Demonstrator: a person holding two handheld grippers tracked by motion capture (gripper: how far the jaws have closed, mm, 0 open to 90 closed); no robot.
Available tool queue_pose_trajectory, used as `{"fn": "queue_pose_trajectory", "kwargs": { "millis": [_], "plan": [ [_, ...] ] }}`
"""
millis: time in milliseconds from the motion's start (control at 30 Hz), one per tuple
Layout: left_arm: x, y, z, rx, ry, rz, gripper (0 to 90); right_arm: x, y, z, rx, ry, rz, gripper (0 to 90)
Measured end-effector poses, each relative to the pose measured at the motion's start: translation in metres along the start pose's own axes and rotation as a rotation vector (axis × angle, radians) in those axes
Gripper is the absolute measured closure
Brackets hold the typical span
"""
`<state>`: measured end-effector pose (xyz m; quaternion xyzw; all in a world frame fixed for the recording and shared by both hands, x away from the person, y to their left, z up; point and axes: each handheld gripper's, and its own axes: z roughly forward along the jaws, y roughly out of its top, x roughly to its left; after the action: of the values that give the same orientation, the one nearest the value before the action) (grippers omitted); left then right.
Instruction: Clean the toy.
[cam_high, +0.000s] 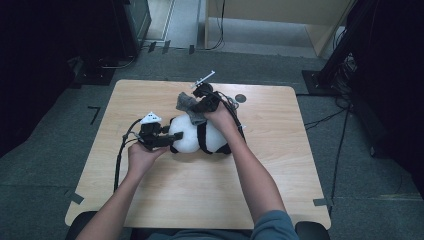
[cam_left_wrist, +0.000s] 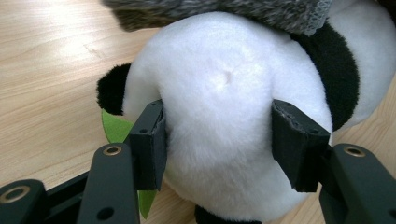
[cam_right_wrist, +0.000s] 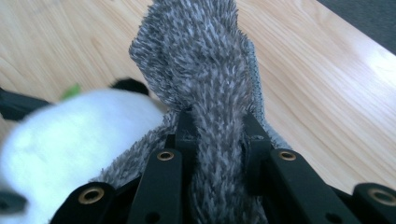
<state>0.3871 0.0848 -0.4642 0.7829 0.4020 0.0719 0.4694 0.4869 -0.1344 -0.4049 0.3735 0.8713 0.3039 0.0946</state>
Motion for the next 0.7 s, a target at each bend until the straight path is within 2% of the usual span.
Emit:
{"fn": "queue_pose_trajectory", "kwargs": {
  "millis": [133,200,333,600,700],
  "plan": [
    [0.0,0.0,0.0,-0.002,0.0,-0.002,42.3,-0.015,-0.009,-0.009,-0.002,-0.016,0.02,75.2],
    [0.0,0.0,0.0,-0.002,0.001,-0.002,42.4,-0.022,-0.013,-0.014,-0.016,-0.015,0.052,75.2],
    [0.0,0.0,0.001,-0.002,0.0,-0.002,42.3,-0.036,-0.021,-0.023,-0.026,-0.02,0.087,75.3],
    [0.0,0.0,0.0,0.0,-0.003,-0.002,42.5,-0.055,-0.036,-0.033,-0.035,-0.036,0.131,75.2],
    [0.0,0.0,0.0,-0.001,-0.004,-0.004,42.6,-0.064,-0.045,-0.036,-0.045,-0.032,0.165,75.4]
  ]
}}
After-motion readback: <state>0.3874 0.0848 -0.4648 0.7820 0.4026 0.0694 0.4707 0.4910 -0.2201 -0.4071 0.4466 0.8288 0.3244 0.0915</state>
